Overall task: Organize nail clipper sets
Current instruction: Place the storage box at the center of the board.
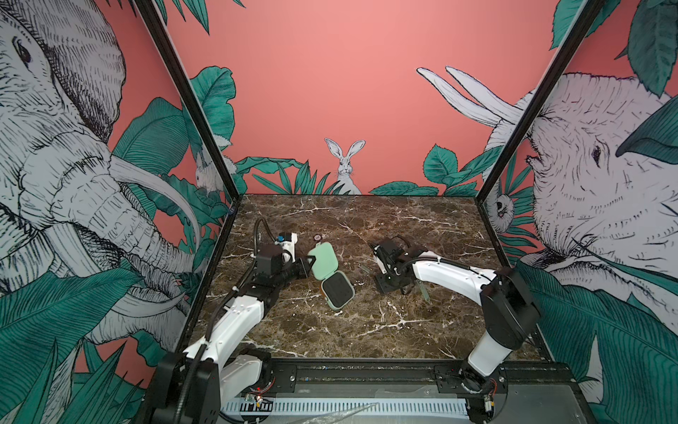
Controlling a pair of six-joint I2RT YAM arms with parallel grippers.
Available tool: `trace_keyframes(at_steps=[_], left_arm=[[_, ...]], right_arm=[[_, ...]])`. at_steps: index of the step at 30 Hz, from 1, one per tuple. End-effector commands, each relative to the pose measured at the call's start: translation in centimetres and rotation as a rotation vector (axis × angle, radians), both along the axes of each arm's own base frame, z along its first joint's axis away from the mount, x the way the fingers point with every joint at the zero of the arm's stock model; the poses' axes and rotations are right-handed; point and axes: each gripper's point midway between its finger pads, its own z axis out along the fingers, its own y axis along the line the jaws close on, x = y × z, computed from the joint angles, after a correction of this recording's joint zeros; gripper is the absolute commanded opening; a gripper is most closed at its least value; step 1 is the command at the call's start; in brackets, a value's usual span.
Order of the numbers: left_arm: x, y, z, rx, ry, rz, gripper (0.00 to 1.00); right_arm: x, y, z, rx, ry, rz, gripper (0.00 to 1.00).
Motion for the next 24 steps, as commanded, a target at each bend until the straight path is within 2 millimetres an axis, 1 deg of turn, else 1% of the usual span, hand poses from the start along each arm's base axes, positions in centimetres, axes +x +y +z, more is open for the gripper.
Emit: trace_keyframes(at_steps=[1, 3, 6, 9, 13, 15, 17, 24], left_arm=[[-0.9, 1.9, -0.3, 0.010, -0.010, 0.100, 0.00], [-1.4, 2.6, -1.1, 0.019, -0.010, 0.134, 0.00], [-2.0, 3.0, -2.5, 0.021, 0.010, 0.150, 0.00], [-2.2, 2.9, -3.7, 0.010, 0.018, 0.153, 0.00], [-2.2, 3.1, -5.1, 0.019, 0.038, 0.162, 0.00], [-2.2, 3.2, -5.4, 0.029, 0.045, 0.168, 0.06], [-2.3, 3.4, -5.5, 0.038, 0.049, 0.177, 0.16], [-3.3, 4.3, -5.0, 0.063, 0.041, 0.203, 0.49]], right_arm=[[0.1, -0.9, -0.4, -0.086, -0.009, 0.034, 0.66], [0.0, -0.8, -1.1, -0.102, 0.005, 0.052, 0.66], [-0.2, -1.0, -2.3, -0.138, 0.024, 0.074, 0.63], [-0.4, -1.2, -3.2, -0.152, 0.038, 0.083, 0.58], [-0.7, -0.7, -4.1, -0.141, 0.069, 0.099, 0.50], [-0.7, -0.8, -4.4, -0.149, 0.074, 0.095, 0.46], [-0.8, -0.8, -4.5, -0.152, 0.076, 0.089, 0.42], [-1.7, -0.8, -5.1, -0.151, 0.094, 0.089, 0.33]])
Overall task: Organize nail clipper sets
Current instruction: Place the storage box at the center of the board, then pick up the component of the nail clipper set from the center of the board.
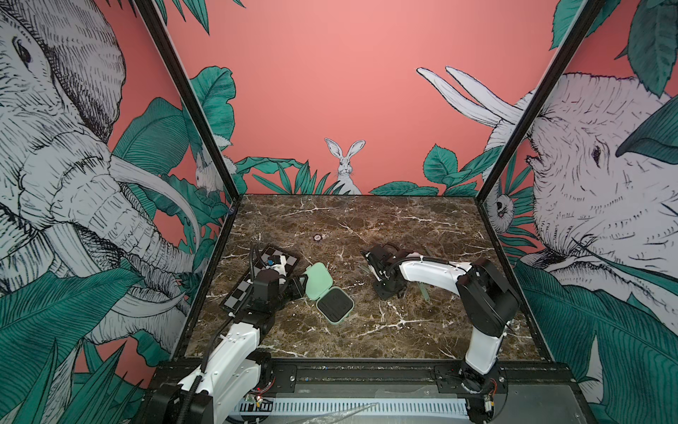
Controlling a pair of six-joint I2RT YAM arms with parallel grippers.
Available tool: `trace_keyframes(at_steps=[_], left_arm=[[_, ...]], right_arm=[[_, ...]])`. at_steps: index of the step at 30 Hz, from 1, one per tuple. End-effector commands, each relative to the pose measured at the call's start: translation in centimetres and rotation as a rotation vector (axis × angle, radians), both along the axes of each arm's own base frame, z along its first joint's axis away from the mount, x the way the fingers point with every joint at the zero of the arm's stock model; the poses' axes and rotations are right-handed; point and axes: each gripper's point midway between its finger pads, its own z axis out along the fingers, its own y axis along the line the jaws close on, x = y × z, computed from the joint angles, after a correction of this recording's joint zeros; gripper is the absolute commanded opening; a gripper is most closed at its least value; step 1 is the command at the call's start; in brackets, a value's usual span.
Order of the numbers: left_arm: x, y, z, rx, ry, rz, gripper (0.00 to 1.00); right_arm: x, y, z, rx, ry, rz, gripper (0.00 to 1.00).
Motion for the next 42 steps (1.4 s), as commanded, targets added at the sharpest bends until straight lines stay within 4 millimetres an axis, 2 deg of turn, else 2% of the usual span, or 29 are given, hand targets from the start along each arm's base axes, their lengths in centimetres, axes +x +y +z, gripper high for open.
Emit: trace_keyframes(at_steps=[1, 2, 3, 8, 11, 13, 17, 20, 23, 28, 35, 36, 42], left_arm=[[-0.8, 0.9, -0.4, 0.020, 0.015, 0.033, 0.52], [-1.1, 1.1, -0.4, 0.029, 0.020, 0.039, 0.58], [-1.3, 1.4, -0.2, 0.035, 0.019, 0.047, 0.60], [-2.8, 4.0, 1.7, 0.132, 0.039, 0.144, 0.61], [-3.1, 3.6, 3.3, 0.161, 0.048, 0.091, 0.60], [-3.0, 1.9, 3.3, 0.132, 0.117, 0.004, 0.57], [-2.9, -3.5, 2.9, -0.025, 0.303, -0.203, 0.47], [-2.3, -7.5, 4.7, -0.100, 0.317, -0.318, 0.47], [-1.0, -10.7, 6.2, -0.214, 0.324, -0.368, 0.45], [0.7, -13.7, 6.1, -0.263, 0.353, -0.395, 0.40], [2.4, -17.9, 4.0, -0.285, 0.373, -0.447, 0.38], [2.5, -18.5, 3.9, -0.283, 0.373, -0.458, 0.38], [3.1, -20.1, 3.7, -0.285, 0.367, -0.480, 0.36]], right_arm=[[-1.1, -0.8, -1.3, -0.040, 0.036, -0.004, 0.32], [-1.2, -0.8, -1.4, -0.037, 0.037, -0.005, 0.30], [-1.3, -0.7, -1.4, -0.034, 0.041, -0.004, 0.29], [-1.5, -0.5, -1.2, -0.015, 0.046, -0.012, 0.19], [-1.4, -0.2, -0.5, 0.011, 0.039, -0.019, 0.17], [-1.3, 0.1, 0.2, 0.026, 0.028, -0.026, 0.16], [-0.4, 0.7, 2.1, 0.062, -0.013, -0.039, 0.15], [0.3, 1.2, 3.7, 0.092, -0.047, -0.051, 0.15], [0.8, 1.8, 5.2, 0.132, -0.072, -0.056, 0.15], [1.0, 2.9, 6.7, 0.184, -0.075, -0.053, 0.15], [0.7, 5.3, 8.9, 0.315, -0.039, -0.054, 0.15], [1.1, 6.0, 10.1, 0.350, -0.055, -0.053, 0.15], [1.2, 7.3, 11.6, 0.417, -0.041, -0.050, 0.15]])
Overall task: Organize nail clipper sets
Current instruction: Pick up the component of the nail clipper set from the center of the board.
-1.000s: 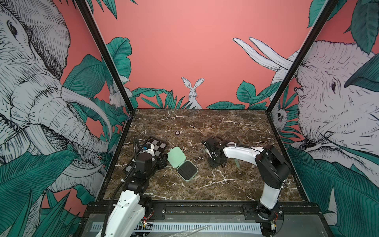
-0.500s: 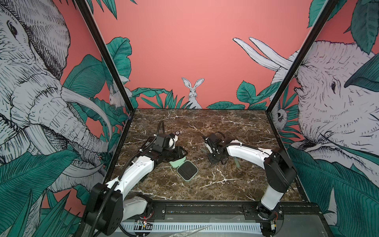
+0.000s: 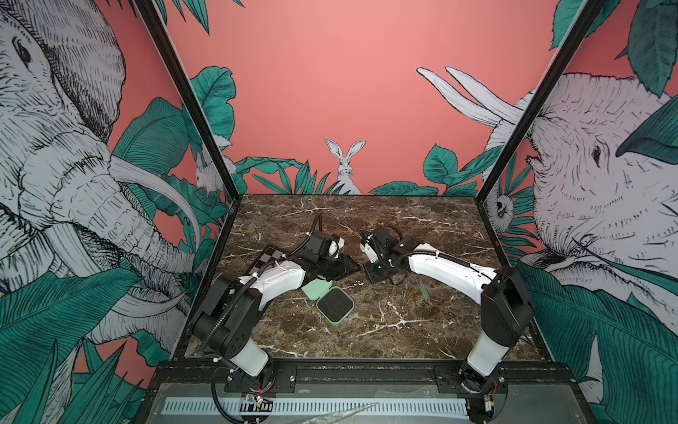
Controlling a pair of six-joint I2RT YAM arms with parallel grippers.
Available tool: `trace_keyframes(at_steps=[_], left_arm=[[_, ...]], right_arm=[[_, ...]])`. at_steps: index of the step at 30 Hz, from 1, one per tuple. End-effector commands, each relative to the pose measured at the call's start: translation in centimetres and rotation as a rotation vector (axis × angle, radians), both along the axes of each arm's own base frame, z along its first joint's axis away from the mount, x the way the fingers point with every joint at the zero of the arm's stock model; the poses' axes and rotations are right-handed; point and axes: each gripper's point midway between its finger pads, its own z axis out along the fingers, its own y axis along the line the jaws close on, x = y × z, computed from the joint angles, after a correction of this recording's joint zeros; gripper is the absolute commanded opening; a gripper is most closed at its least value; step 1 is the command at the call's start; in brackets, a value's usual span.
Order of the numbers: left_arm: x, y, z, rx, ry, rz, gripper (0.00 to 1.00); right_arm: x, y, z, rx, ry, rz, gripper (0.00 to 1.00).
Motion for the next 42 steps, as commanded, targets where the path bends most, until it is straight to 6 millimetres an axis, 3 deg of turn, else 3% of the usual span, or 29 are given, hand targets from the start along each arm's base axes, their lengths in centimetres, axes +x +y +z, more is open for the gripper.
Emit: trace_keyframes(at_steps=[1, 14, 20, 21, 23, 25, 28, 30, 34, 37, 42], left_arm=[[1.3, -1.3, 2.7, -0.065, -0.064, 0.003, 0.36], [1.6, -2.5, 3.0, -0.115, -0.044, -0.020, 0.19], [1.3, -2.4, 3.2, -0.117, -0.047, -0.027, 0.01], [1.3, -2.4, 3.3, -0.122, -0.046, -0.029, 0.00], [1.0, -2.6, 3.8, -0.140, -0.052, -0.046, 0.00], [0.9, -2.4, 4.4, -0.156, -0.076, -0.065, 0.00], [1.1, -1.6, 6.9, -0.246, -0.149, -0.102, 0.00], [1.5, -0.4, 9.6, -0.343, -0.204, -0.124, 0.00], [1.4, 2.1, 14.7, -0.442, -0.315, -0.185, 0.00], [0.1, 2.6, 17.6, -0.469, -0.379, -0.265, 0.00], [-1.6, 2.7, 21.4, -0.523, -0.420, -0.346, 0.00]], right_arm=[[-0.4, 1.0, 2.4, 0.074, 0.002, 0.004, 0.15], [-0.9, 2.0, 3.6, 0.155, 0.014, 0.007, 0.15], [-1.0, 2.2, 4.0, 0.171, 0.016, 0.008, 0.16], [-1.0, 2.3, 4.0, 0.174, 0.018, 0.009, 0.18], [-1.0, 2.3, 4.4, 0.184, 0.010, 0.015, 0.34], [-0.9, 2.0, 5.1, 0.183, -0.023, 0.017, 0.44], [-1.0, 1.8, 8.1, 0.266, -0.102, 0.037, 0.52], [-1.6, 1.3, 9.1, 0.319, -0.111, 0.048, 0.53], [-3.1, 0.9, 14.0, 0.522, -0.114, 0.100, 0.52], [-4.1, 1.0, 17.8, 0.683, -0.109, 0.131, 0.52], [-5.3, 2.6, 21.8, 0.850, -0.086, 0.212, 0.39]])
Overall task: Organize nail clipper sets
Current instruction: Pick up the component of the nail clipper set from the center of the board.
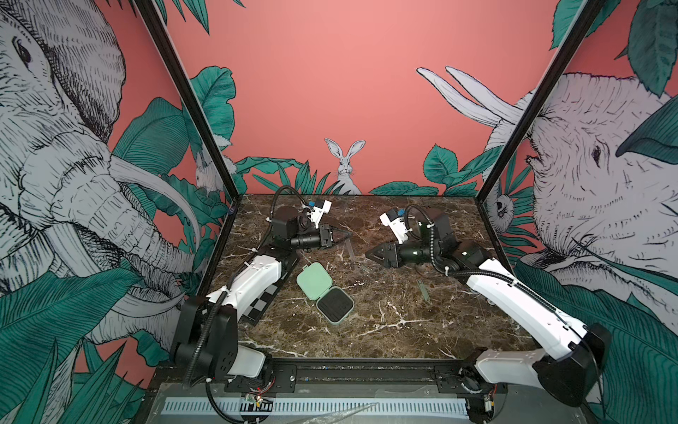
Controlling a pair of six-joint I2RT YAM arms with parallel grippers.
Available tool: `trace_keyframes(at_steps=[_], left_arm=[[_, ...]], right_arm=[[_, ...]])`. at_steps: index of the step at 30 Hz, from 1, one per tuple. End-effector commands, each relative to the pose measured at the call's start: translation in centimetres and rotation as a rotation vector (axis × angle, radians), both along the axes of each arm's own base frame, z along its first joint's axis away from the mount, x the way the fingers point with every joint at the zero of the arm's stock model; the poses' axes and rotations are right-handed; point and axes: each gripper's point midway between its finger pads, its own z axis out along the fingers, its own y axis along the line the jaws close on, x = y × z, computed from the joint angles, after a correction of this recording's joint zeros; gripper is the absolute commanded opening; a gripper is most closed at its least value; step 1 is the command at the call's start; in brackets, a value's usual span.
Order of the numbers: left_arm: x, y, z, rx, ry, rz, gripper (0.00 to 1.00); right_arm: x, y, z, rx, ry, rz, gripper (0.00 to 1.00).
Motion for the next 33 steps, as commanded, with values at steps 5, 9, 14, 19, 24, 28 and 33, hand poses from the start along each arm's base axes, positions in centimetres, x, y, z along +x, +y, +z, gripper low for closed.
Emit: trace_keyframes(at_steps=[5, 9, 14, 19, 24, 28, 33], left_arm=[[-3.8, 0.1, 6.0, -0.082, -0.104, -0.151, 0.00], [-4.3, 0.3, 6.8, -0.087, -0.116, -0.153, 0.00], [-4.6, 0.4, 7.0, -0.090, -0.106, -0.155, 0.00], [-4.8, 0.5, 7.2, -0.094, -0.102, -0.156, 0.00], [-5.0, 0.5, 7.2, -0.095, -0.097, -0.158, 0.00], [-5.0, 0.5, 7.0, -0.095, -0.087, -0.156, 0.00], [-4.8, 0.4, 7.1, -0.104, -0.076, -0.157, 0.00]], right_arm=[[-1.0, 2.2, 4.4, 0.162, -0.008, 0.128, 0.31], [-0.9, 2.7, 4.5, 0.178, 0.011, 0.147, 0.25], [-0.5, 3.2, 4.8, 0.205, 0.020, 0.154, 0.21], [-0.2, 3.6, 5.0, 0.224, 0.018, 0.157, 0.25], [0.0, 3.9, 5.1, 0.243, 0.023, 0.166, 0.25], [0.0, 4.1, 5.1, 0.251, 0.030, 0.177, 0.23], [0.3, 4.3, 4.8, 0.247, 0.035, 0.176, 0.21]])
